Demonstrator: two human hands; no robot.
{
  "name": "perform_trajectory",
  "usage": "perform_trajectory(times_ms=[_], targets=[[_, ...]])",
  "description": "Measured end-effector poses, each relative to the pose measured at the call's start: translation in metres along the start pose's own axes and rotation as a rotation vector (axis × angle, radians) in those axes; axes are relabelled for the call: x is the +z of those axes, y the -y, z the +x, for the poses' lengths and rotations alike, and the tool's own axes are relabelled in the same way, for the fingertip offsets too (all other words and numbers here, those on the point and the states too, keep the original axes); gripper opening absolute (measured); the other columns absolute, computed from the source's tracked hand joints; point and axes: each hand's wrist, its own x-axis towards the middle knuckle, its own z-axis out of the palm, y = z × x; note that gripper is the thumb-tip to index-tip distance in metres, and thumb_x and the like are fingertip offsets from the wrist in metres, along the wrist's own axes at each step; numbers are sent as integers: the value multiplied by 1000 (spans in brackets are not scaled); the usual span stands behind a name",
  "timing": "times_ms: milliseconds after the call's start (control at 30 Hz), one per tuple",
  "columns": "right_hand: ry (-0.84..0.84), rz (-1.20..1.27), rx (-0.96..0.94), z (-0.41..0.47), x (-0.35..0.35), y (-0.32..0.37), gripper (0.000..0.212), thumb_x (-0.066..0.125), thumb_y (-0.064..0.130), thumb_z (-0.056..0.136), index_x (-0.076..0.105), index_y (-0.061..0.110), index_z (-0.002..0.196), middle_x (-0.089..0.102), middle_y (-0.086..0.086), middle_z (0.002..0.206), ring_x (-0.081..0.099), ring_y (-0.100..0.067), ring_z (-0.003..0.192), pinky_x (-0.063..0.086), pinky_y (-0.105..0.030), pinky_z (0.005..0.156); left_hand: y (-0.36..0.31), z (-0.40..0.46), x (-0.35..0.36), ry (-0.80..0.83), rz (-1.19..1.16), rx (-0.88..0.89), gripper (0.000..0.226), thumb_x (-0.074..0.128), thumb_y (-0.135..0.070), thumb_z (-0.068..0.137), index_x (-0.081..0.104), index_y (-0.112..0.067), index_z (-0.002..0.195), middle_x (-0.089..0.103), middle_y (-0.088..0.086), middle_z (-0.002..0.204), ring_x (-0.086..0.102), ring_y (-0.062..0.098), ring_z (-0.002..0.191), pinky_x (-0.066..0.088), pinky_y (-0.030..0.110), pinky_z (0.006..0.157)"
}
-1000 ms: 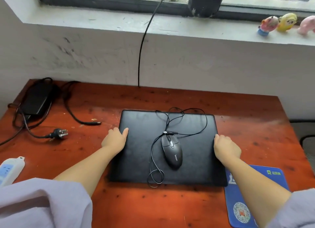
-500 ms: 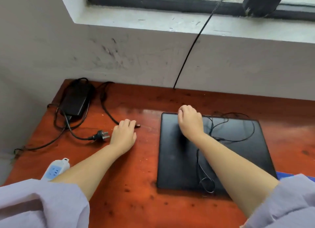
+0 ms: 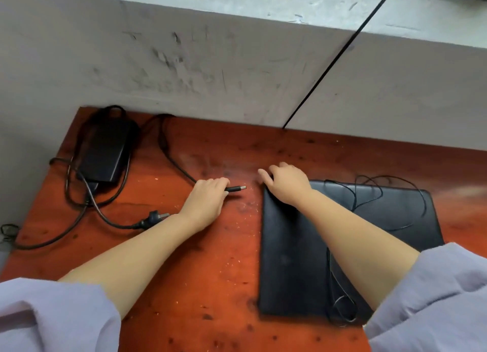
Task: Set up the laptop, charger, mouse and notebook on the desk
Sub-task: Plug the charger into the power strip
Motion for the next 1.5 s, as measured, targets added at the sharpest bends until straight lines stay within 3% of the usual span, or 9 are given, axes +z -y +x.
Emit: perform_trajectory(times_ms=[133, 300, 500, 667, 833, 1000, 1133, 1367, 1500], targets=[[14, 20, -12, 6, -2, -8, 55, 23, 44, 97, 51, 14, 61, 60, -9, 79, 60, -35, 79, 35, -32, 62, -13, 14, -2, 1, -126, 33, 20, 47, -18, 95, 58, -11, 110, 67, 8, 106, 60, 30, 99, 42, 40, 89], [-33, 14, -19, 13, -10, -16, 55, 24, 32, 98, 57, 6, 63, 67, -20, 79, 61, -39, 80, 33, -33, 63, -22, 29, -17, -53, -237, 85, 21, 56, -17, 91, 66, -11, 108, 71, 7, 104, 62, 28, 97, 42, 38, 90], [-70, 88, -10, 13, -24, -20, 51, 27, 31, 97, 51, 9, 58, 67, -23, 81, 60, -40, 81, 34, -34, 63, -24, 31, -27, -71, -253, 151, 22, 56, -18, 91, 67, -13, 110, 72, 3, 104, 61, 25, 98, 40, 36, 89], [-58, 103, -18, 10, -31, -19, 52, 26, 31, 97, 49, 7, 56, 53, -12, 65, 56, -36, 74, 30, -32, 61, -31, 30, -36, -77, -207, 220, 23, 53, -20, 93, 66, -15, 111, 70, 4, 101, 59, 24, 97, 36, 31, 85], [-56, 119, 16, 7, -36, -16, 55, 26, 32, 97, 35, 13, 46, 44, -5, 56, 43, -29, 64, 28, -32, 60, -39, 35, -41, -48, -180, 225, 24, 51, -21, 94, 65, -16, 113, 69, 4, 101, 58, 24, 99, 33, 27, 84], [-50, 114, 43, 7, -32, -13, 55, 25, 32, 97, 37, 13, 46, 40, 1, 51, 43, -29, 62, 30, -32, 60, -43, 38, -40, 13, -132, 223, 25, 48, -20, 95, 65, -13, 111, 68, 8, 98, 58, 28, 97, 41, 35, 84], [-50, 96, 47, 10, -27, -12, 54, 25, 32, 97, 43, 13, 50, 47, -5, 59, 42, -28, 63, 30, -32, 61, -40, 38, -36, 54, -118, 231, 24, 46, -18, 95, 65, -9, 107, 67, 10, 94, 58, 30, 95, 47, 42, 82], [-73, 115, 84, 13, -11, -11, 52, 26, 36, 97, 42, 16, 51, 53, -6, 61, 47, -28, 64, 32, -32, 59, -35, 42, -25, 166, -158, 177, 22, 47, -15, 94, 61, -10, 110, 66, 9, 108, 56, 28, 105, 45, 40, 90], [-126, 133, -4, 8, -2, -13, 39, 36, 33, 96, 45, 15, 63, 62, -8, 69, 57, -32, 72, 31, -32, 56, -34, 42, -15, 189, -111, 131, 18, 51, -19, 93, 53, -6, 106, 56, 13, 109, 56, 33, 100, 46, 42, 84]])
